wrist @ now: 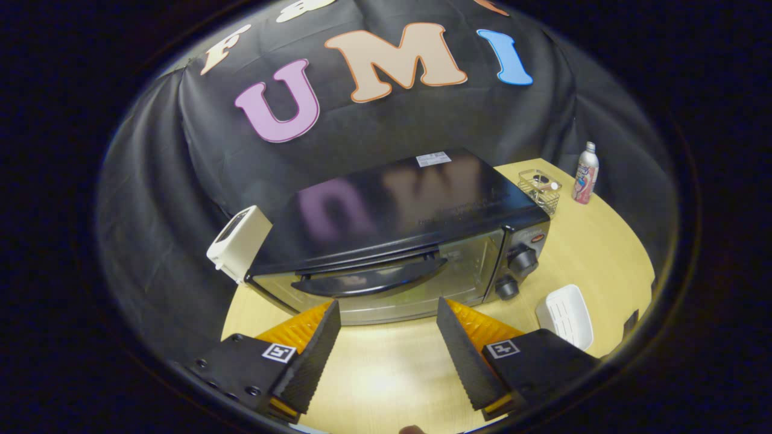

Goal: Open the toaster oven, put the food inside, and close the toaster oven door.

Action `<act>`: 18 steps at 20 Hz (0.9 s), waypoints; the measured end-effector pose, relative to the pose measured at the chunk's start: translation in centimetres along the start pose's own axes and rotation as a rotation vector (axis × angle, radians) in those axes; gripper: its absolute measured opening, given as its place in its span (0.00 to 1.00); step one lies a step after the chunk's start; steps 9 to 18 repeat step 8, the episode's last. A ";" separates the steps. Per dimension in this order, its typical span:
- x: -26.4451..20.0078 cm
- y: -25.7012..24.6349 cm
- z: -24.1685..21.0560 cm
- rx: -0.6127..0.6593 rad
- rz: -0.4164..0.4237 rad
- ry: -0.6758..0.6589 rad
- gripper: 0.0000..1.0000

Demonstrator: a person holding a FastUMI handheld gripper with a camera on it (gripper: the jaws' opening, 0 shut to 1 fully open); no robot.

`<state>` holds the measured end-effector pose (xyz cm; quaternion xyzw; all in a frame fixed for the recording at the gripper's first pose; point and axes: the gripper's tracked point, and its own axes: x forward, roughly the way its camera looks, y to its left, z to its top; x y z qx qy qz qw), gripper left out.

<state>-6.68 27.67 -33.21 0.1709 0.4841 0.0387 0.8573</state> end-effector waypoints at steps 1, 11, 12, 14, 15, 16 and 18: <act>0.0 -0.3 0.1 -0.014 -0.012 -0.006 0.98; -2.1 -2.2 1.8 -0.030 -0.015 -0.070 0.98; -2.1 -2.2 1.8 -0.030 -0.015 -0.070 0.98; -2.1 -2.2 1.8 -0.030 -0.015 -0.070 0.98; -2.1 -2.2 1.8 -0.030 -0.015 -0.070 0.98; -2.1 -2.2 1.8 -0.030 -0.015 -0.070 0.98; -2.1 -2.2 1.8 -0.030 -0.015 -0.070 0.98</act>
